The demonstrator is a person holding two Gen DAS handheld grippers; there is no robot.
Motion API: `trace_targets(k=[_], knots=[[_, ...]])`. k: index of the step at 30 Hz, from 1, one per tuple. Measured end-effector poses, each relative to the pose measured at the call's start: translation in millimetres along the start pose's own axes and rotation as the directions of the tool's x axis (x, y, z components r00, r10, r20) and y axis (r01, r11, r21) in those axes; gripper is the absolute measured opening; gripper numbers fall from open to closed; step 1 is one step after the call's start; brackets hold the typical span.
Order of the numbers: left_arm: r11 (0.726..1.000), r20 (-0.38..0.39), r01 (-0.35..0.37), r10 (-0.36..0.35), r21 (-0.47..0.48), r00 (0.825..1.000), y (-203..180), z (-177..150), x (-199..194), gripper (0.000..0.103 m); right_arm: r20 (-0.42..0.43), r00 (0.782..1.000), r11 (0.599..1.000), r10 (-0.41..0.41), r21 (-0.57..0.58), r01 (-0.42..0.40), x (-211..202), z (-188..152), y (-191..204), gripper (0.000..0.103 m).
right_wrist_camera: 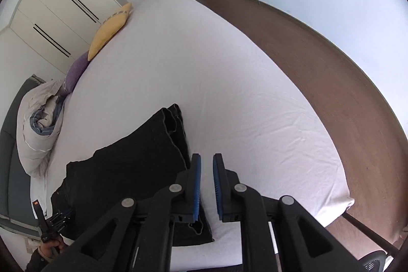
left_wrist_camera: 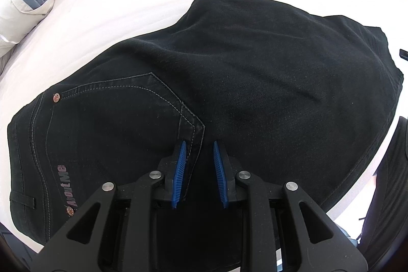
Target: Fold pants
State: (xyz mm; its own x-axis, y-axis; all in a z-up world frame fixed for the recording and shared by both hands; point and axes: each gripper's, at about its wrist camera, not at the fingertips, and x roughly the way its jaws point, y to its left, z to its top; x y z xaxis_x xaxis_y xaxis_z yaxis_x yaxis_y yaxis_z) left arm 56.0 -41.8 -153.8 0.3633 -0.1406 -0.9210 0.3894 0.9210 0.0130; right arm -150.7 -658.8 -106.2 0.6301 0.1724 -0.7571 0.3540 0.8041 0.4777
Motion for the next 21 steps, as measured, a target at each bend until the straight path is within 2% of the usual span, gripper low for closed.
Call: trace_targets(k=[3, 5, 6, 8, 10, 11, 13, 14, 16, 19, 21], knots=[[1.0, 0.004, -0.003, 0.003, -0.005, 1.0, -1.4, -0.3, -2.6, 0.022, 0.038, 0.993, 0.993, 0.111, -0.055, -0.108, -17.5, -3.6, 21.1, 0.014], [1.0, 0.009, -0.01, 0.01, -0.011, 1.0, -1.8, -1.4, -2.0, 0.022, 0.017, 0.978, 0.971, 0.209, -0.123, -0.206, -20.7, -4.5, 50.5, 0.014], [1.0, 0.012, -0.014, 0.014, -0.012, 1.0, -2.3, -2.6, -3.0, 0.022, -0.006, 0.965, 0.954, 0.263, -0.147, -0.261, -18.1, -5.8, 66.1, 0.017], [1.0, 0.015, -0.019, 0.019, -0.014, 1.0, -3.6, -2.7, -4.5, 0.022, -0.084, 0.941, 0.923, 0.329, -0.18, -0.339, -1.9, -12.1, 93.8, 0.038], [1.0, 0.019, -0.015, 0.015, -0.021, 1.0, -3.1, -4.3, -6.1, 0.022, -0.166, 0.947, 0.931, 0.274, -0.2, -0.305, 24.4, -28.1, 114.1, 0.039], [1.0, 0.021, -0.011, 0.011, -0.025, 1.0, -2.4, -5.0, -7.1, 0.022, -0.203, 0.954, 0.947, 0.219, -0.194, -0.258, 39.9, -35.5, 113.7, 0.039], [1.0, 0.026, 0.0, 0.0, -0.026, 1.0, -0.4, -6.7, -9.1, 0.022, -0.292, 0.953, 0.975, 0.086, -0.172, -0.14, 67.7, -51.1, 100.1, 0.039], [1.0, 0.029, 0.006, -0.005, -0.025, 1.0, 1.3, -7.6, -10.5, 0.022, -0.297, 0.955, 0.975, -0.02, -0.216, -0.047, 73.2, -59.5, 90.8, 0.03], [1.0, 0.034, 0.014, -0.013, -0.026, 0.999, 3.4, -8.4, -13.5, 0.022, -0.24, 0.957, 0.94, -0.162, -0.334, 0.075, 70.5, -74.6, 85.8, 0.0], [0.999, 0.054, 0.032, -0.03, -0.037, 0.998, 5.0, -9.0, -23.3, 0.022, -0.253, 0.95, 0.957, -0.184, -0.266, 0.115, 58.7, -70.1, 62.6, 0.0], [0.998, 0.105, 0.048, -0.045, -0.033, 0.993, 0.9, -8.8, -37.1, 0.022, -0.272, 0.941, 0.959, -0.2, -0.249, 0.132, 53.6, -70.0, 57.1, 0.0]])
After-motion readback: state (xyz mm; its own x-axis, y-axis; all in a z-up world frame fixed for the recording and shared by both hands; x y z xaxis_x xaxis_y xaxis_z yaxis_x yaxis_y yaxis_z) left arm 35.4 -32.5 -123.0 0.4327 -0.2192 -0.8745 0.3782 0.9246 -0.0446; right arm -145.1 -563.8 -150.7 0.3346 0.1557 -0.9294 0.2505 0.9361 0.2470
